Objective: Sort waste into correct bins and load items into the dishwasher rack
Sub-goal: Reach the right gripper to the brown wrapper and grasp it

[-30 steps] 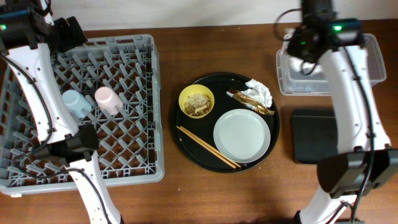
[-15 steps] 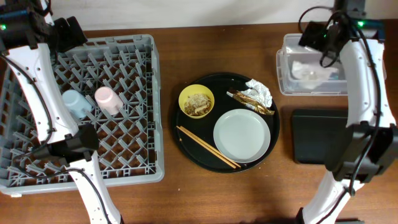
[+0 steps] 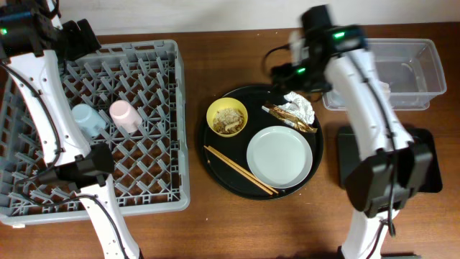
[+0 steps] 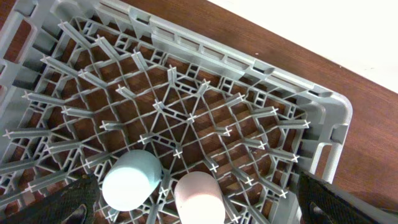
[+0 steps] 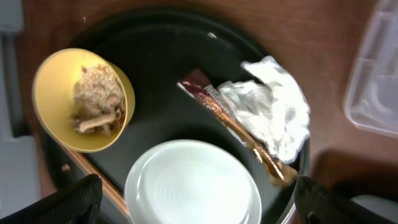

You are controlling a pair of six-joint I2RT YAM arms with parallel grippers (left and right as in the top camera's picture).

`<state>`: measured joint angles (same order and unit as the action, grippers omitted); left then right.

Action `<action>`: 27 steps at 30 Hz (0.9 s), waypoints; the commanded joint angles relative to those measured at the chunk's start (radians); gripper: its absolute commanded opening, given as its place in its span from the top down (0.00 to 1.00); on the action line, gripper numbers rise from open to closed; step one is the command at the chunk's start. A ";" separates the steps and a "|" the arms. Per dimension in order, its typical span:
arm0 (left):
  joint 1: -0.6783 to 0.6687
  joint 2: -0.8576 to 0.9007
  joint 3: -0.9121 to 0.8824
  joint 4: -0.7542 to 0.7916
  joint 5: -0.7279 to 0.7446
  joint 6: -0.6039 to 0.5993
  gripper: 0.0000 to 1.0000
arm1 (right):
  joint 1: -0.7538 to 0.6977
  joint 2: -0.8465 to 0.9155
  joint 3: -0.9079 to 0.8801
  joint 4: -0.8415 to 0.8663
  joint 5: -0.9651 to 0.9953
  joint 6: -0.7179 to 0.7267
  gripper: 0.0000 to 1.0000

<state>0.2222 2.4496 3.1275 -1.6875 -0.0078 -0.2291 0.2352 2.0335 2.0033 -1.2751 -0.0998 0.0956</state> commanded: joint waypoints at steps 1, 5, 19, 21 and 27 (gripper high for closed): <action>0.003 -0.009 0.007 0.000 0.003 -0.002 0.01 | 0.065 0.029 -0.109 0.078 0.221 -0.018 0.01; 0.003 -0.009 0.007 0.000 0.003 -0.002 0.01 | 0.078 0.083 -0.188 0.188 0.286 -0.018 0.07; 0.003 -0.009 0.007 0.000 0.003 -0.002 0.01 | 0.059 0.212 -0.235 0.262 0.182 -0.122 0.45; 0.003 -0.009 0.007 0.000 0.003 -0.002 0.01 | 0.058 0.218 -0.261 0.285 0.183 -0.123 0.45; 0.003 -0.009 0.007 0.000 0.003 -0.002 0.01 | 0.058 0.205 -0.222 0.268 0.186 -0.107 0.96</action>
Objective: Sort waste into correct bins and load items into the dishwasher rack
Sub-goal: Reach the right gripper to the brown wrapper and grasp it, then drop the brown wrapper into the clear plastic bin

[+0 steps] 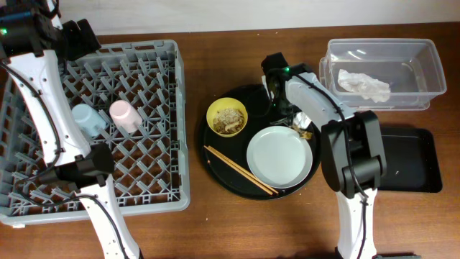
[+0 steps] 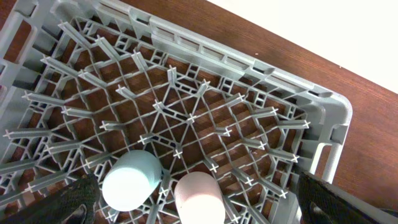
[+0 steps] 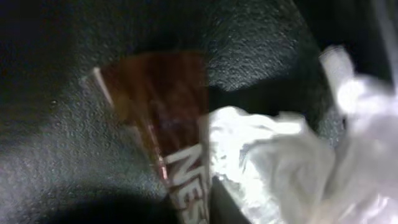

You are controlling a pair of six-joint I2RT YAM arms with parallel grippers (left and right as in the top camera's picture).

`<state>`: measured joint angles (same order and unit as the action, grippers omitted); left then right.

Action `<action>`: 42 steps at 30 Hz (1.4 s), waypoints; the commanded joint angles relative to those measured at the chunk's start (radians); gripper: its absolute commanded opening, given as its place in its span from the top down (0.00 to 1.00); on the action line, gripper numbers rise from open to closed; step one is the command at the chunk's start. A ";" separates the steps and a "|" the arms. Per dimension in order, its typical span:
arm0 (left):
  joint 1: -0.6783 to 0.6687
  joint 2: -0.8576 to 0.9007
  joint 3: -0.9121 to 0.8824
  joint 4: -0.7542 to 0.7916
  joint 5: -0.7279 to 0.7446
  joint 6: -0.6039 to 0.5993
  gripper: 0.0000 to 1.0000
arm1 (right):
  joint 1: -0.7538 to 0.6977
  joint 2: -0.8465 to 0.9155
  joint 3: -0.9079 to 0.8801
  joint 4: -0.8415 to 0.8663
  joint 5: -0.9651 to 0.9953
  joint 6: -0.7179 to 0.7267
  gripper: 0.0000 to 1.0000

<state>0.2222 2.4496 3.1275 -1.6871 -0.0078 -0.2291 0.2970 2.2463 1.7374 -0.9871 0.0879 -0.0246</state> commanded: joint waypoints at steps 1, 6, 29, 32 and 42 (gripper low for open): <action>0.003 -0.009 0.007 -0.001 0.003 -0.002 0.01 | -0.003 -0.014 0.070 -0.035 -0.002 0.026 0.96; 0.003 -0.009 0.007 -0.001 0.003 -0.002 0.01 | -0.010 -0.037 0.383 -0.238 -0.005 0.033 0.96; 0.003 -0.009 0.007 -0.001 0.004 -0.002 0.01 | -0.568 -0.002 0.710 -0.164 -0.167 0.480 0.96; 0.003 -0.009 0.007 -0.001 0.003 -0.002 0.01 | -0.572 0.027 0.710 -0.126 -0.165 0.492 0.83; 0.003 -0.009 0.007 -0.001 0.003 -0.002 0.01 | -0.572 0.127 0.710 -0.076 -0.164 0.736 0.35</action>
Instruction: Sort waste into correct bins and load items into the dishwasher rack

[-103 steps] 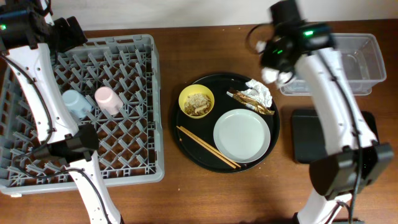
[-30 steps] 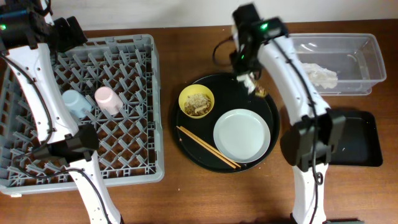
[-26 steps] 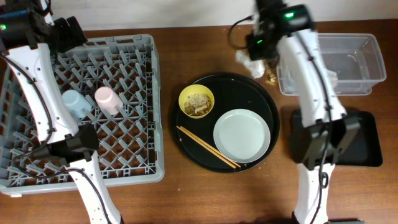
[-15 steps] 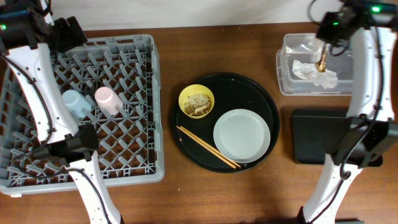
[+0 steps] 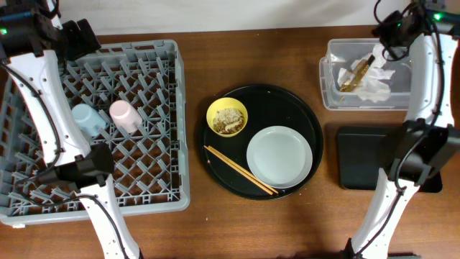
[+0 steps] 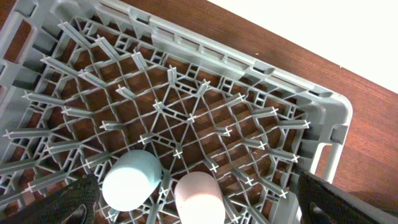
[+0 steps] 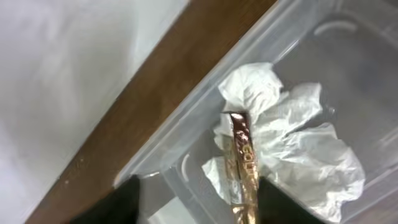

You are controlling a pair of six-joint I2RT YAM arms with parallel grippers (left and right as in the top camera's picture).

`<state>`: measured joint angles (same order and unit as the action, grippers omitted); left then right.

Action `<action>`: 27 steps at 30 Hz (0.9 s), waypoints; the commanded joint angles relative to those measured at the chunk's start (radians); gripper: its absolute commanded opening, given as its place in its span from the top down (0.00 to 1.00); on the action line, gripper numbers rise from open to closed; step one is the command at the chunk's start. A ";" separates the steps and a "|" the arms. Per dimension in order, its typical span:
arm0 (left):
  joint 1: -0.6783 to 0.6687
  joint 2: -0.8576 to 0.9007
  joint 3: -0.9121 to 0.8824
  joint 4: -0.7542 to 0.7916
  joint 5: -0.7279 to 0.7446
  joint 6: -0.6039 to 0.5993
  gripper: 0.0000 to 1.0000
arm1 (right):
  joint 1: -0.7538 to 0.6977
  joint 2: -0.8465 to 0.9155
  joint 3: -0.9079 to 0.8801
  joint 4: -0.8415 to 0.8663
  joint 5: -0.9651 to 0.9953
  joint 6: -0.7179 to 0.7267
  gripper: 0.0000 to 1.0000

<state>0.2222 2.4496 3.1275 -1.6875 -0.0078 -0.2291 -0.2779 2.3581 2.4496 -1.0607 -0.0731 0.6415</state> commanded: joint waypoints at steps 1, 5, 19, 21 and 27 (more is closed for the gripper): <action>0.003 -0.009 0.007 0.000 0.003 -0.002 0.01 | 0.003 0.010 0.000 -0.015 -0.003 0.070 0.36; 0.003 -0.009 0.007 0.000 0.003 -0.002 0.01 | -0.005 -0.049 0.010 -0.051 -0.003 0.062 0.23; 0.003 -0.009 0.007 0.000 0.003 -0.002 0.01 | -0.069 -0.494 0.024 -0.335 -0.024 -0.043 0.01; 0.003 -0.009 0.007 0.000 0.003 -0.002 0.01 | -0.060 -0.501 0.024 -0.456 -0.074 -0.042 0.01; 0.003 -0.009 0.007 0.000 0.003 -0.002 0.01 | -0.018 -0.488 0.006 -0.594 -0.093 -0.045 0.01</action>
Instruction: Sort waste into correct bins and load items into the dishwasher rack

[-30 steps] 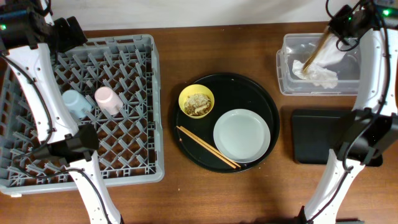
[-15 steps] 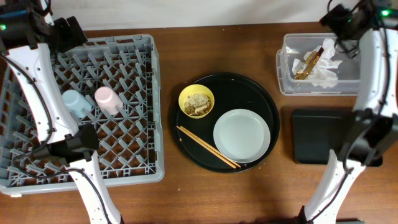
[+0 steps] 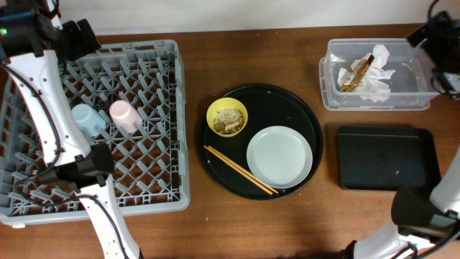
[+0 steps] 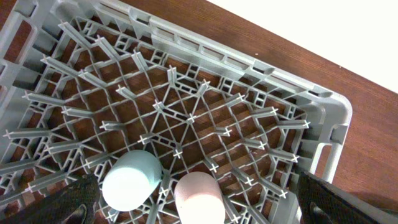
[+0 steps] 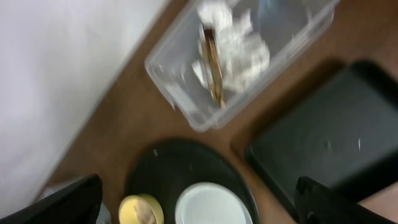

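Note:
A brown wrapper (image 3: pixel 357 74) and a crumpled white napkin (image 3: pixel 375 79) lie in the clear bin (image 3: pixel 417 97). On the round black tray (image 3: pixel 287 108) are a yellow bowl (image 3: pixel 227 116) with food scraps, a white plate (image 3: pixel 279 156) and chopsticks (image 3: pixel 241 170). The grey dish rack (image 3: pixel 144 180) holds a blue cup (image 3: pixel 85 119) and a pink cup (image 3: pixel 123 115). My right gripper (image 5: pixel 199 202) is open and empty, high at the right of the bin (image 5: pixel 186 93). My left gripper (image 4: pixel 199 202) hangs open above the rack's far left corner.
A flat black bin (image 3: pixel 388 157) lies on the brown table right of the round tray, below the clear bin. The rack fills the left side. The pale wall runs along the table's far edge.
My right gripper was low over the clear bin, close to the wrapper. It is now higher and further right, open and empty. The wrapper stays on the napkin in the bin. The left arm is unchanged.
First the napkin and wrapper lay on the round tray under my right gripper. Then the napkin was in the clear bin and the gripper was down at the wrapper. Then the wrapper was in the bin too. The gripper now stands away from it.

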You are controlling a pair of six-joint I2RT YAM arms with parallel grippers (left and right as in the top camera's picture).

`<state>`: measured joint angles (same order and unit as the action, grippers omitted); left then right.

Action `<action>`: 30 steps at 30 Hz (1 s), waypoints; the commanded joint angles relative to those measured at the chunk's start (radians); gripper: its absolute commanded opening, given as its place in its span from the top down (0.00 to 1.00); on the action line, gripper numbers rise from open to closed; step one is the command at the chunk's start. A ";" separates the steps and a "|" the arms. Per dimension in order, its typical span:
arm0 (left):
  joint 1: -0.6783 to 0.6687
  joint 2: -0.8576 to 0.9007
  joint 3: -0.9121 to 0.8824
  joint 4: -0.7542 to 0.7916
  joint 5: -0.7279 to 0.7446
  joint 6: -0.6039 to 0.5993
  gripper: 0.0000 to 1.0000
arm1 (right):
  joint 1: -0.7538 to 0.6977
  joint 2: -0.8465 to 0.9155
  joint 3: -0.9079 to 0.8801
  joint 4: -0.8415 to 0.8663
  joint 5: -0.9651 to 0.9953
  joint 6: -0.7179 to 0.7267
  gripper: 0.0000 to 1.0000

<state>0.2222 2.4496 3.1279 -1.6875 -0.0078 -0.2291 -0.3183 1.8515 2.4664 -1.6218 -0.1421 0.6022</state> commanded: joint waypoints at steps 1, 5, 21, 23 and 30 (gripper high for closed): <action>0.003 -0.009 0.007 0.000 0.004 -0.002 0.01 | 0.029 0.019 -0.011 -0.063 -0.032 -0.007 0.01; 0.003 -0.009 0.007 0.000 0.003 -0.002 0.01 | 0.101 0.019 -0.026 -0.077 -0.174 -0.199 0.04; 0.003 -0.009 0.007 0.000 0.003 -0.002 0.01 | 0.632 0.019 -0.386 0.055 -0.018 -0.220 0.01; 0.003 -0.009 0.007 0.000 0.003 -0.002 0.01 | 0.664 0.019 -0.444 0.116 -0.022 -0.221 0.01; 0.003 -0.009 0.007 0.000 0.004 -0.002 0.01 | 0.562 0.018 -0.347 0.143 0.027 -0.212 0.01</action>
<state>0.2222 2.4496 3.1279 -1.6875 -0.0078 -0.2291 0.3344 1.8751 2.0293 -1.4677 -0.1543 0.3649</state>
